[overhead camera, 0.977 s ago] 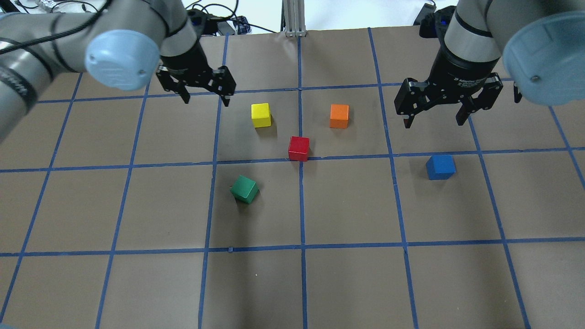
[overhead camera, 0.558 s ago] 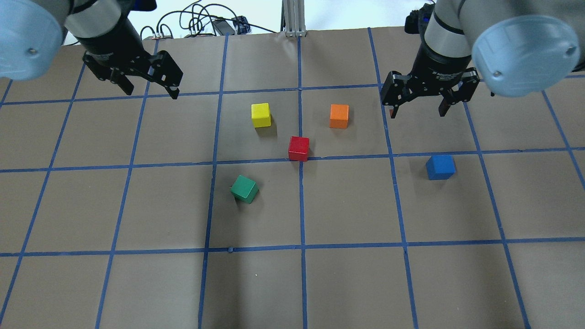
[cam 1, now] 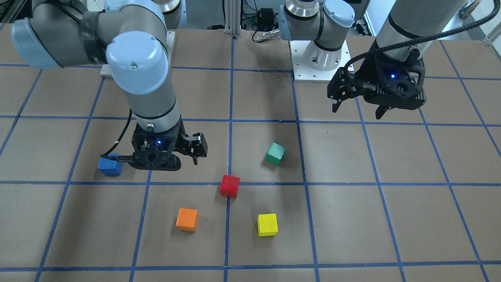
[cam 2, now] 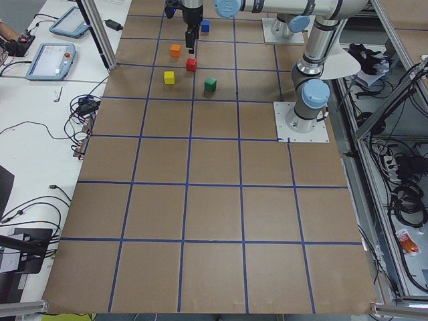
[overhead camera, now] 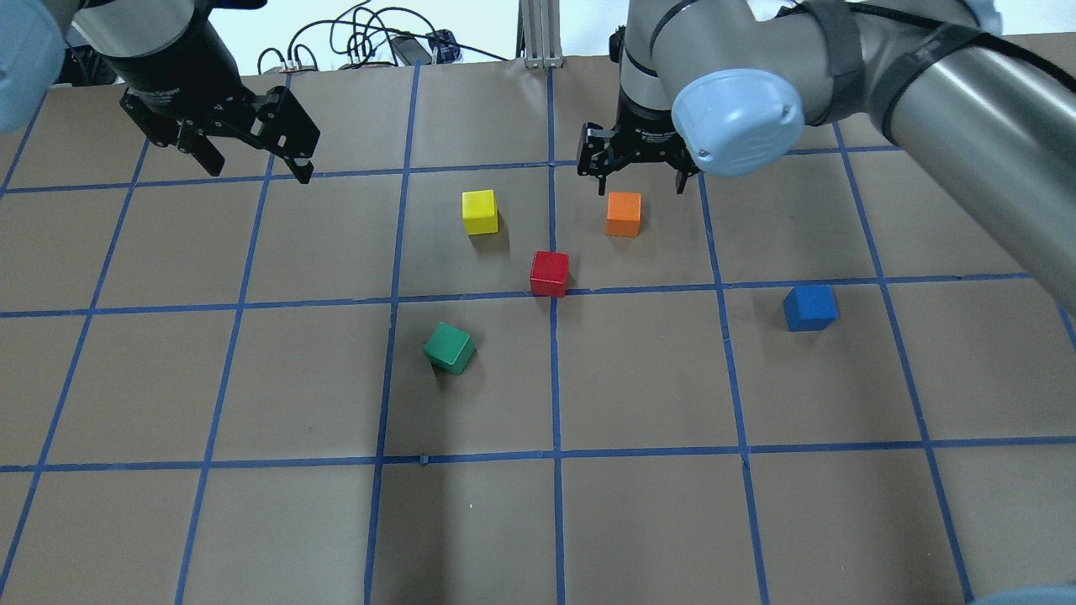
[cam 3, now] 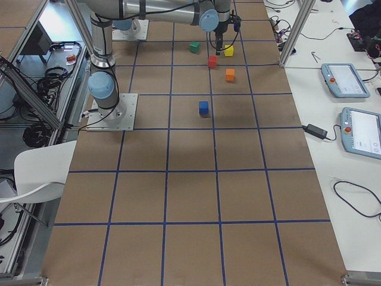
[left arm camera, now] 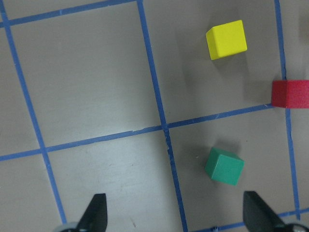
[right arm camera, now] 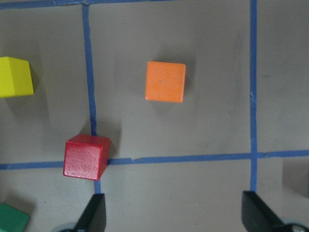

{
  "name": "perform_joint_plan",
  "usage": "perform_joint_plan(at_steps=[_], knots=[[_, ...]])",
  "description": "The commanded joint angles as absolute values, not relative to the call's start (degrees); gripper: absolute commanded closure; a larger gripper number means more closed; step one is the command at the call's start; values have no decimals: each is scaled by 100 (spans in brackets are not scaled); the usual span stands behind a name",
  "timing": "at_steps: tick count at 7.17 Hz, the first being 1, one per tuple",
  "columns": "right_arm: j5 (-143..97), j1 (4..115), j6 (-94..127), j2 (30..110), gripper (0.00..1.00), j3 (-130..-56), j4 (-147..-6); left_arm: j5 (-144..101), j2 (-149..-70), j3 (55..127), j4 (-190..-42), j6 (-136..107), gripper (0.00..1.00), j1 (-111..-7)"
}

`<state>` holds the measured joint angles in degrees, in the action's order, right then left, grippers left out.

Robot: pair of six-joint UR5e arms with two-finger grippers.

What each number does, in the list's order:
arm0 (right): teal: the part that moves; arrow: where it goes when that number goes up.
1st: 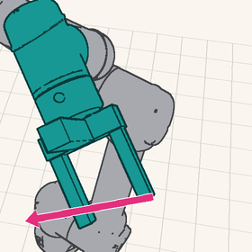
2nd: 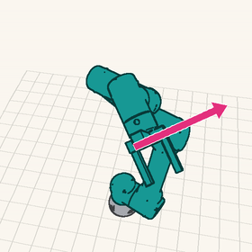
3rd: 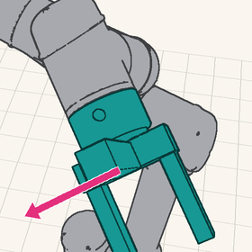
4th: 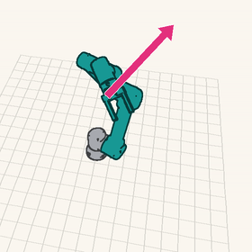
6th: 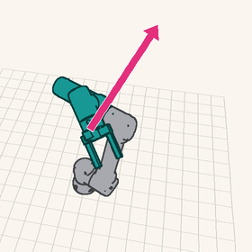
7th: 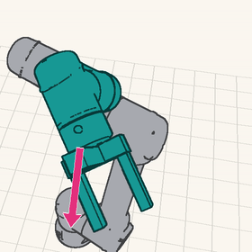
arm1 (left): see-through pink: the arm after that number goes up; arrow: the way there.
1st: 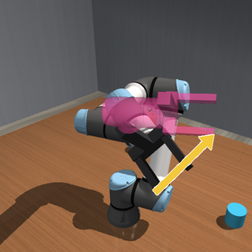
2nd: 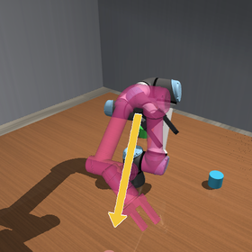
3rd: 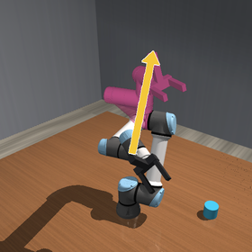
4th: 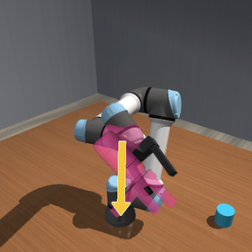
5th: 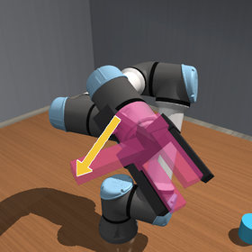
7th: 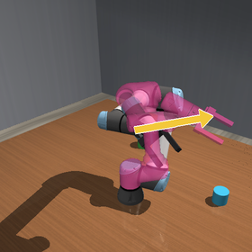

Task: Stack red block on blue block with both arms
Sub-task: 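Move the right gripper over the red cube and grasp it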

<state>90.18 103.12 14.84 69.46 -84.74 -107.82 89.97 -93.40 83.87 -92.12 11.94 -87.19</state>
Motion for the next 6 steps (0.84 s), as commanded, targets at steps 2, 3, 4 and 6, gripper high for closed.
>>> perform_joint_plan(at_steps=[2,3,4,6], knots=[[8904,10687,2431,6198,0,-8402,-11406,9070,-9168,8428,-9193,1195,0,-8728],[8660,10740,2774,6083,0,-8402,-11434,9053,-9176,8437,-9193,1187,0,-8728],[8483,10758,2890,5986,0,-8411,-11426,9070,-9132,8446,-9228,1213,0,-8728],[8473,10863,2997,5785,0,-8420,-11435,9070,-9132,8481,-9202,1195,0,-8728]])
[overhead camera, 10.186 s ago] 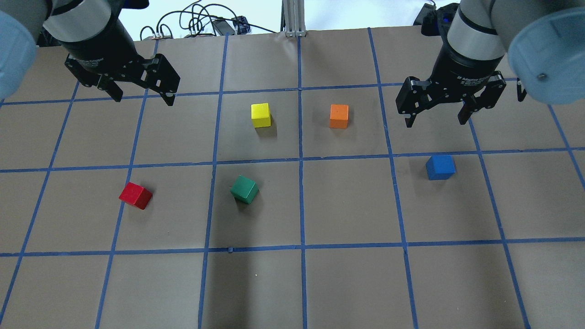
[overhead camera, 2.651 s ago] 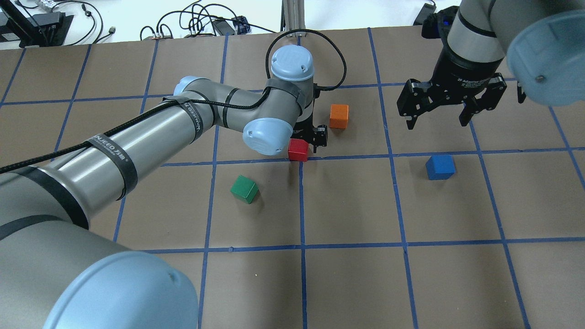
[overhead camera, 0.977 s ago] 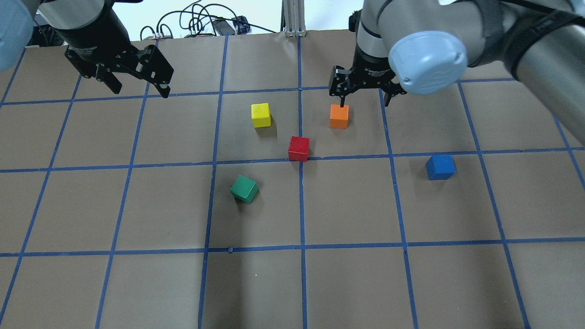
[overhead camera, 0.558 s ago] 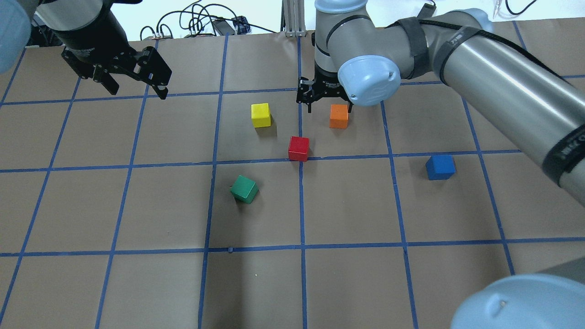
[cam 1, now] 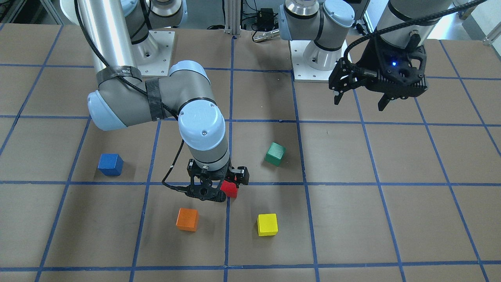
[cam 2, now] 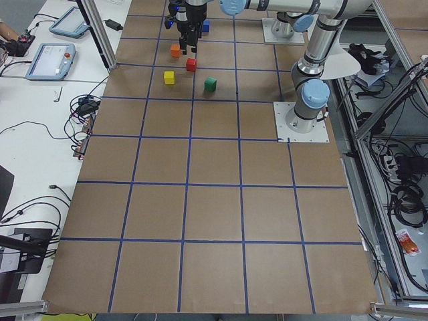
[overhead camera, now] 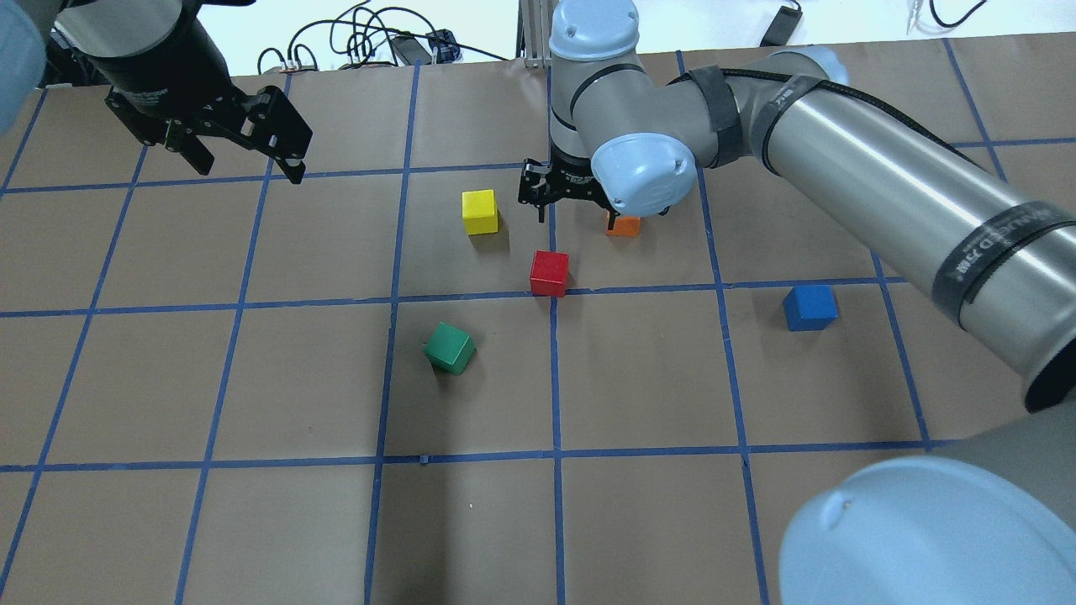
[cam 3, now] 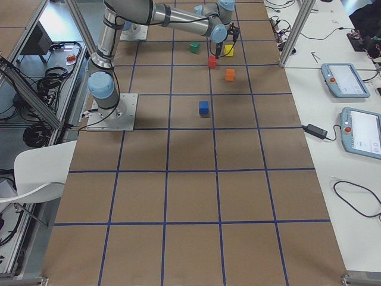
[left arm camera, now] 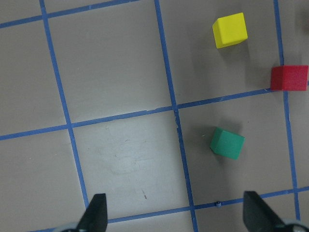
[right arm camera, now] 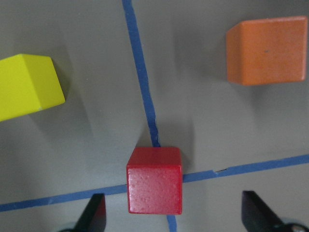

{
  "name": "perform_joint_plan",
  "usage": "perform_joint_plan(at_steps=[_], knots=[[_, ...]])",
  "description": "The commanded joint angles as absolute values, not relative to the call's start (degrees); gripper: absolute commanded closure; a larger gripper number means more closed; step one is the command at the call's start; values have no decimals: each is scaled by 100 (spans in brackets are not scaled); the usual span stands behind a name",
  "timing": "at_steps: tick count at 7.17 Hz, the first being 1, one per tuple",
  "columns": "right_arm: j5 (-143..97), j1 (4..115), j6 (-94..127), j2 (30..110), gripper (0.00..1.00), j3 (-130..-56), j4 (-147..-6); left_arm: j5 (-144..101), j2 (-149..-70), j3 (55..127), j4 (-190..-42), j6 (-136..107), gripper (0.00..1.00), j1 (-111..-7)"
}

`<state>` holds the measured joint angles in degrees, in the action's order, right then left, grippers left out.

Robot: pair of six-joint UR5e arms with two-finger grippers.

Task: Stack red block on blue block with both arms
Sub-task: 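Move the right gripper over the red cube and grasp it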

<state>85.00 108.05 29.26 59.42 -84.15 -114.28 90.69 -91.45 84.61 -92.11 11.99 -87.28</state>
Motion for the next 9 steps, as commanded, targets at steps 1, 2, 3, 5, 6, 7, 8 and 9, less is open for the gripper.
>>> perform_joint_plan(at_steps=[1,2,3,5,6,7,8,9], knots=[[8473,10950,2997,5635,0,-8411,-11443,9070,-9114,8490,-9202,1195,0,-8728],[8473,10995,2988,5547,0,-8411,-11435,9070,-9114,8490,-9193,1187,0,-8728],[8473,10995,2971,5459,0,-8411,-11435,9088,-9106,8499,-9202,1187,0,-8728],[8481,10995,2944,5405,0,-8429,-11443,9062,-9106,8499,-9193,1195,0,-8728],[8481,10995,2970,5414,15,-8429,-11443,9062,-9114,8499,-9193,1195,0,-8728],[8473,10995,2988,5405,47,-8429,-11435,9070,-9106,8490,-9193,1195,0,-8728],[8473,10995,2988,5414,72,-8429,-11426,9062,-9114,8499,-9193,1187,0,-8728],[8464,10995,2988,5414,99,-8429,-11417,9070,-9114,8499,-9202,1187,0,-8728]])
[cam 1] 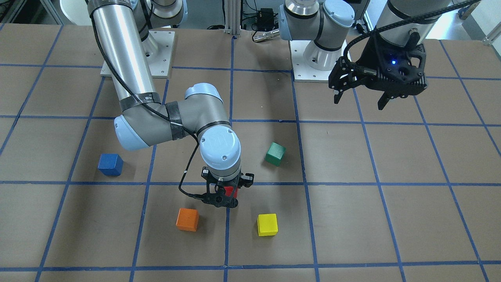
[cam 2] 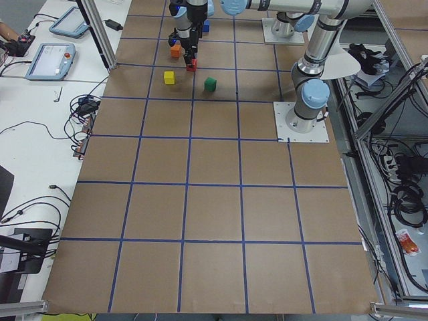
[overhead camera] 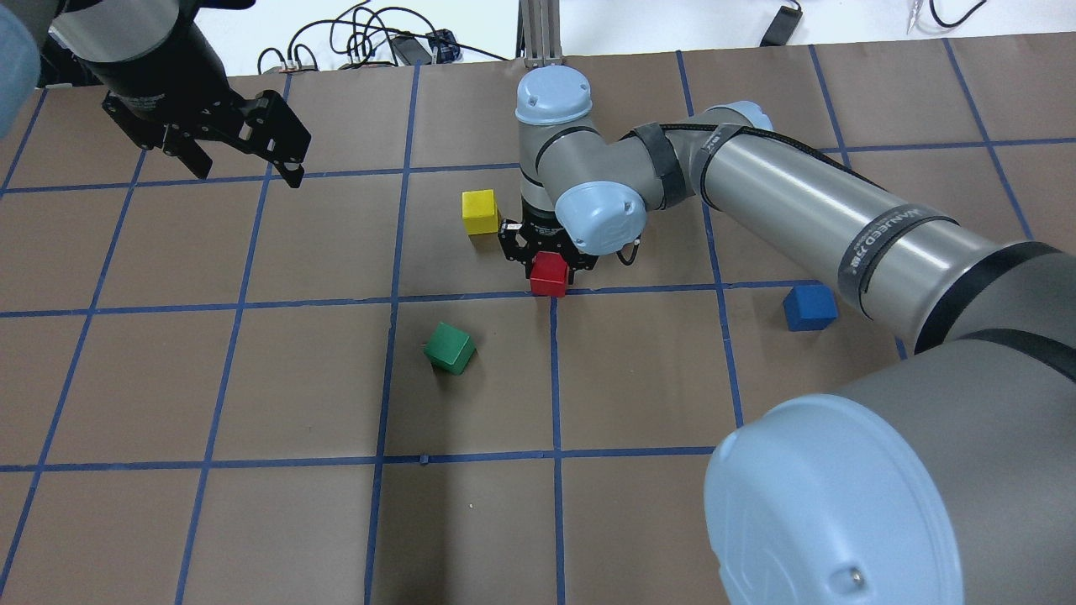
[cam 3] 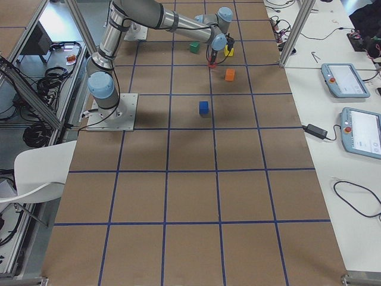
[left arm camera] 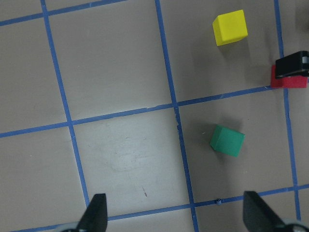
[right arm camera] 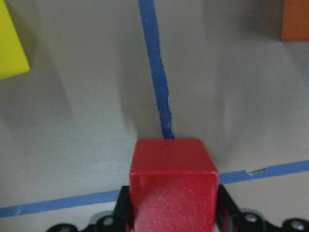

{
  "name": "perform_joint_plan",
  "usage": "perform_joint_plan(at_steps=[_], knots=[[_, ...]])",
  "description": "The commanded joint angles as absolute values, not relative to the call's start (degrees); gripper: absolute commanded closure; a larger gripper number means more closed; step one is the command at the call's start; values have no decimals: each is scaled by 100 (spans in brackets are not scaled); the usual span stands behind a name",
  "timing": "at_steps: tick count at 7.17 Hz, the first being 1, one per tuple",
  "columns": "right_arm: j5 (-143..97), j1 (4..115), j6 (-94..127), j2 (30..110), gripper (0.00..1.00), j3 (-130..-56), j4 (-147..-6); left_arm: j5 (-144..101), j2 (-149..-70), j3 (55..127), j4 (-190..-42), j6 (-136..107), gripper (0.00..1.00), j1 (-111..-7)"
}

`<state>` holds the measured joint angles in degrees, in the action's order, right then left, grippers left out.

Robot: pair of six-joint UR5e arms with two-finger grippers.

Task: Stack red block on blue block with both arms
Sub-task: 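Carry the red cube with the right gripper over the blue cube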

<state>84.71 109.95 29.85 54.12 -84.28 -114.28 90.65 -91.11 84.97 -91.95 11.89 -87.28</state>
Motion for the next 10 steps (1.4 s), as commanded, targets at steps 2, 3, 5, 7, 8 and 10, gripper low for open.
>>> perform_joint_plan(at_steps=[2,3,5,7,8,10], knots=[[8481,10986,2988,5466,100,-8385,-11330,9062,-9114,8499,-9193,1187,0,-8728],[8499,10952,2980,5693,100,-8306,-11277,9062,-9114,8499,-9193,1187,0,-8728],[8560,10767,2883,6168,100,-8113,-10436,9062,-9114,8499,-9193,1187,0,-8728],[8578,10234,2473,6633,100,-8182,-9698,9070,-9114,8499,-9193,1187,0,-8728],[8604,9891,2017,6914,100,-8191,-9346,9070,-9114,8499,-9193,1187,0,-8728],[9138,9310,751,7189,100,-8252,-8791,9070,-9114,8499,-9193,1187,0,-8728]])
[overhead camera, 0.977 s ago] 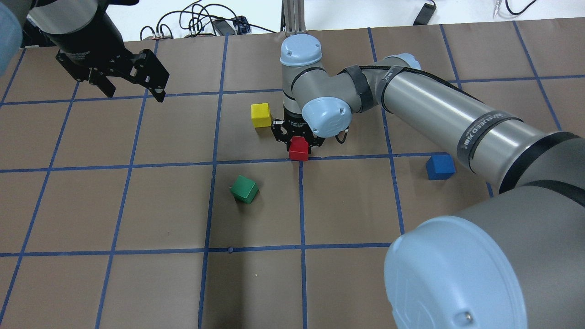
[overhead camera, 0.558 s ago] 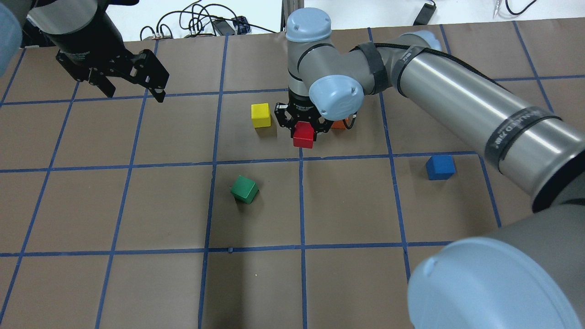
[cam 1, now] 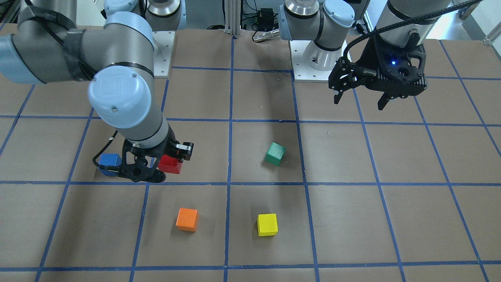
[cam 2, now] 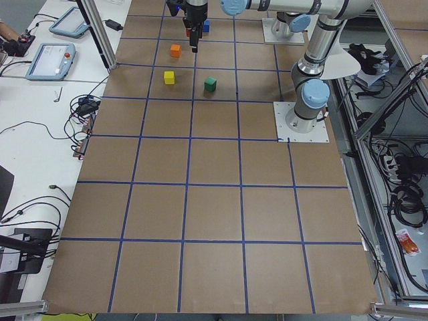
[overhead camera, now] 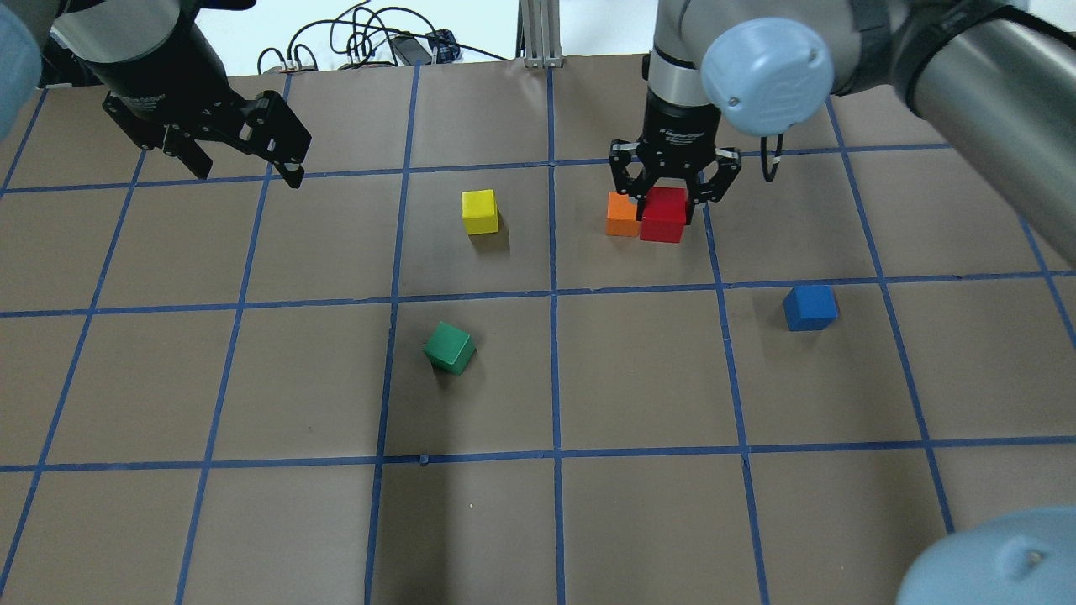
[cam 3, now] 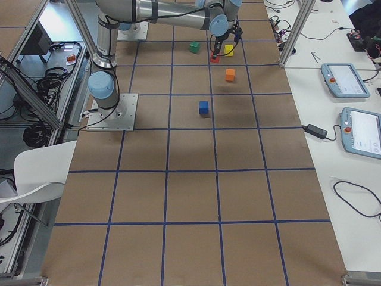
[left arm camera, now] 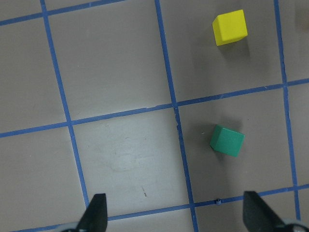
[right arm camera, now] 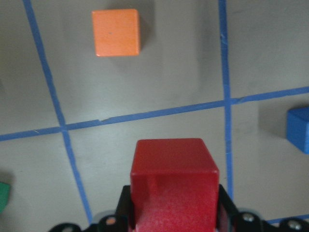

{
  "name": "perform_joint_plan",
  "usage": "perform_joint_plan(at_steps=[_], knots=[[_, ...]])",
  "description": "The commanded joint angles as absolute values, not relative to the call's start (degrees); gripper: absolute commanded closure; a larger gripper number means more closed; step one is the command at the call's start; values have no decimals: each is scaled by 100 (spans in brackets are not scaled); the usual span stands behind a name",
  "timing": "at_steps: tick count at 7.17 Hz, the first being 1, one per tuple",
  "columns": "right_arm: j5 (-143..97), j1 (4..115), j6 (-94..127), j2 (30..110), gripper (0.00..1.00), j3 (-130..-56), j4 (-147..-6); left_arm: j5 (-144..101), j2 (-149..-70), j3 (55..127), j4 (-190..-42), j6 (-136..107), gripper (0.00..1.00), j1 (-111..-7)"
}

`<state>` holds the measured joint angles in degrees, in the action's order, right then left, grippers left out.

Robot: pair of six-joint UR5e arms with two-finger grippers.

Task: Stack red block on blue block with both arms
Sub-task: 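Carry the red cube with the right gripper over the blue cube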

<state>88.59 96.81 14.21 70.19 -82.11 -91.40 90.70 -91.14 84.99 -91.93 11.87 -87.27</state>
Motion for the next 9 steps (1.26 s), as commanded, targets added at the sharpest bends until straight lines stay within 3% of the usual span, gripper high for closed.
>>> perform_joint_plan(at_steps=[1,5,9], knots=[[9219,9081,495,7329,100,-8410,-8772,9070,-9114,8499,-9193,1187,0,-8728],[9264,7930,-930,7743,100,-9463,-9419,9070,-9114,8499,-9193,1187,0,-8728],[9264,7595,-1458,7770,100,-10694,-11281,9070,-9114,8499,-9193,1187,0,-8728]])
